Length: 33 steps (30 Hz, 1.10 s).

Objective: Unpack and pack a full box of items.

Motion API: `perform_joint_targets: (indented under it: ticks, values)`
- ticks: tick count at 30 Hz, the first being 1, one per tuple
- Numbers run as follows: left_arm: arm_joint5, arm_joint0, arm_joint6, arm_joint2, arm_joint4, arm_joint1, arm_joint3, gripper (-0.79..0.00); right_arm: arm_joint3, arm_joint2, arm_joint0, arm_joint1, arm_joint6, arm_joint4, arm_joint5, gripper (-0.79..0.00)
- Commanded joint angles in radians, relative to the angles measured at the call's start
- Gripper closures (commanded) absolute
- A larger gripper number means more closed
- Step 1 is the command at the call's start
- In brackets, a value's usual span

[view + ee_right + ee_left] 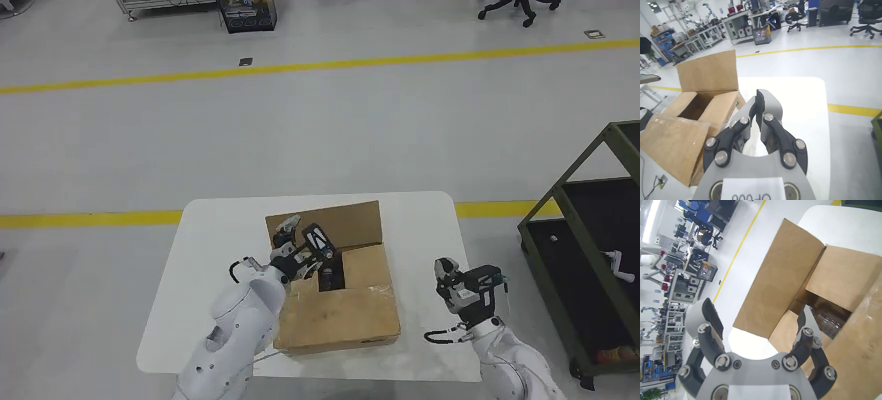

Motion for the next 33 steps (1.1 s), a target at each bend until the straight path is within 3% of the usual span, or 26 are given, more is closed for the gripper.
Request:
perform_joint_targets:
  ticks: [1,11,24,31,33]
  values:
    - [-0.012,0.050,-0.003,-0.030,-0.027,0.006,-0.031,-0.785,0.044,-0.006,0.021,0.004,0.023,0.043,-0.116,0.000]
    - [-0.032,0.193,0.034,-0.144,-0.141,0.027,-0.114,-0.785,0.158,-0.063,0.092,0.009,0.032,0.172,-0.312,0.000]
    - [-0.033,0.211,0.059,-0.162,-0.154,0.030,-0.121,-0.785,0.160,-0.077,0.106,0.010,0.082,0.207,-0.305,0.000]
    - [-0.033,0.211,0.059,-0.162,-0.154,0.030,-0.121,-0.785,0.127,-0.094,0.197,0.031,0.368,0.235,-0.382,0.000]
    - [-0.033,0.211,0.059,-0.162,-0.154,0.030,-0.121,-0.785,0.097,-0.111,0.244,0.045,0.532,0.198,-0.451,0.000]
